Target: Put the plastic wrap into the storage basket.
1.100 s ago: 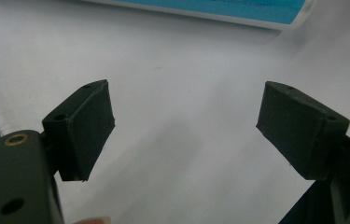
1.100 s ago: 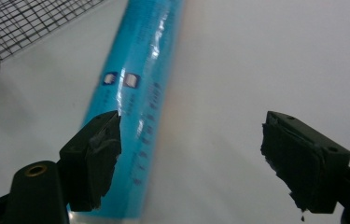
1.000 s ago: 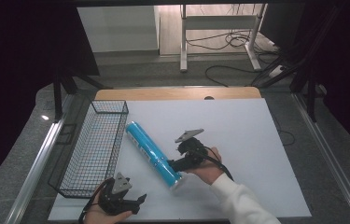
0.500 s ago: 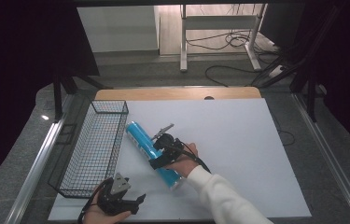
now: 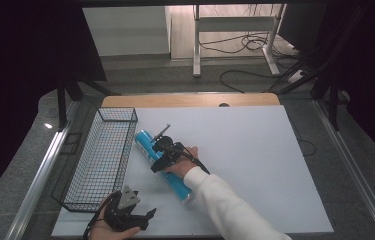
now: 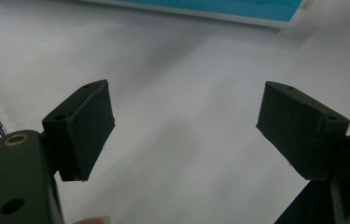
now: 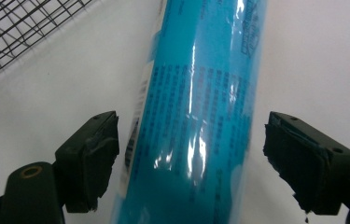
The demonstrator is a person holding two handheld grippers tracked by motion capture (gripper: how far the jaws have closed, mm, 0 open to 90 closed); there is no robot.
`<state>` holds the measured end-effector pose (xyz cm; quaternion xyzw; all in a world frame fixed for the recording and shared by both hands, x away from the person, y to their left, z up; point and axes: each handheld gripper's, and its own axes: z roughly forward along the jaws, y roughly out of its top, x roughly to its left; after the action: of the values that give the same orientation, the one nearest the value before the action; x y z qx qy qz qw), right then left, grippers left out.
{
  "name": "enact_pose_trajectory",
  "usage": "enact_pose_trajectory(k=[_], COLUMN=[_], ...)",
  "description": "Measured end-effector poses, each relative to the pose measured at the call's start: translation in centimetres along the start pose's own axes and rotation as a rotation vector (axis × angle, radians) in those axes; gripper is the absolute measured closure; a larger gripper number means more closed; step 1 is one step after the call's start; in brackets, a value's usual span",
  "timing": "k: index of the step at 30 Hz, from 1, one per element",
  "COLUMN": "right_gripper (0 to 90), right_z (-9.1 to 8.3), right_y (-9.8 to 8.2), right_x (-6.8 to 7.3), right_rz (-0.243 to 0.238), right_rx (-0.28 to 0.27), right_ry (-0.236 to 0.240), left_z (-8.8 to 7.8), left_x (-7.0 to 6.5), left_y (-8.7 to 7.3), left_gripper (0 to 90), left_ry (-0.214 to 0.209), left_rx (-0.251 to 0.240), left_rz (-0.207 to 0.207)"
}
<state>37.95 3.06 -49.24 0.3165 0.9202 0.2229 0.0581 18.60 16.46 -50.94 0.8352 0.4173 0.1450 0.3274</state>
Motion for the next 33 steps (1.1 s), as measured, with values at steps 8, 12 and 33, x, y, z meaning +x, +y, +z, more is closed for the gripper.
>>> enact_pose_trajectory(k=[8,12,33], right_gripper=[24.5,28.7,31.8], right_z=[1.5,1.7,0.6], right_y=[0.0,0.1,-0.5], right_x=[0.2,0.0,-1.8], right_rz=[0.012,0.036,0.174], right_rx=[0.066,0.085,0.064], right_ry=[-0.007,0.016,0.108], left_z=[0.0,0.0,0.0], left_x=[0.0,0.0,0.1], left_y=[0.0,0.0,0.0], left_gripper=[18.2,18.2,18.3], left_ry=[0.002,0.003,0.004], left_rx=[-0.001,-0.001,-0.003], left_rz=[0.0,-0.001,0.001])
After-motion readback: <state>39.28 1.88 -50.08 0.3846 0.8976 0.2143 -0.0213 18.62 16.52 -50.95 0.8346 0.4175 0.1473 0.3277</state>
